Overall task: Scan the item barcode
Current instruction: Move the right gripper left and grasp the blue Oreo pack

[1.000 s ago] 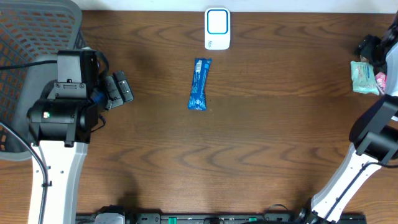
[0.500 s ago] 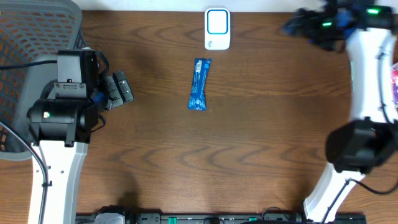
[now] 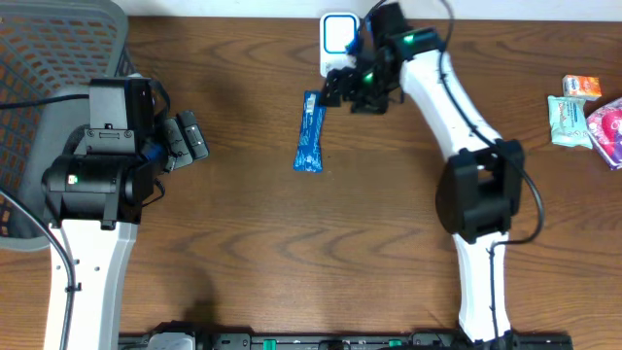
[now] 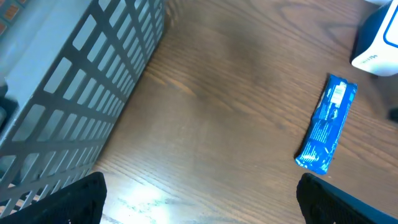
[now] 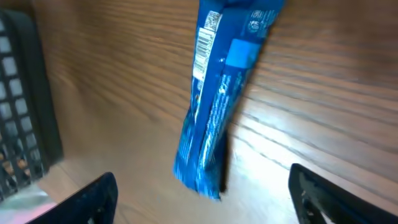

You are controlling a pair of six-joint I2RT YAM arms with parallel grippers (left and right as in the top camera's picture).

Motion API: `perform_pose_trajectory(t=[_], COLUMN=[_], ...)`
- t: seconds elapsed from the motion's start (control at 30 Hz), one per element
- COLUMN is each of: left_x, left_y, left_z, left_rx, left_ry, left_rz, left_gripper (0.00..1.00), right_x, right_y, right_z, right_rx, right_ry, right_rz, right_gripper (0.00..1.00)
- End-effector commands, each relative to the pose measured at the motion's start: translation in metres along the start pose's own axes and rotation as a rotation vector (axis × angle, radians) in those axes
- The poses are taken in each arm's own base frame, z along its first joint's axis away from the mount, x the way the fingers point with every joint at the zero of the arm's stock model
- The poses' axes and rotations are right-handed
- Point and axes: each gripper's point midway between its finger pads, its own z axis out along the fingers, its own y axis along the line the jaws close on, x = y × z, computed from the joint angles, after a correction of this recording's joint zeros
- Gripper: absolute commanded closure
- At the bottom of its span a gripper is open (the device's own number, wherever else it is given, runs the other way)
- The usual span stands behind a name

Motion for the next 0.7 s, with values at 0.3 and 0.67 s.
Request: perform_pose_trajectory(t=[0.3, 0.67], left_x=[-0.003, -0.003], left_y=[0.002, 0.002], left_z=[-0.002, -0.002], left_rx=[-0.009, -0.009], left_ry=[-0.008, -0.008], left_rz=[0.010, 0.010], left_gripper=[0.02, 0.02], right_x=[0.032, 0.017], right_y=[-0.031, -0.043], right_z=[0.100, 0.102], right_rx=[0.015, 0.043], right_ry=[0.178, 0.129], right_rz=[0.139, 0.051], right_gripper=[0.48, 0.99])
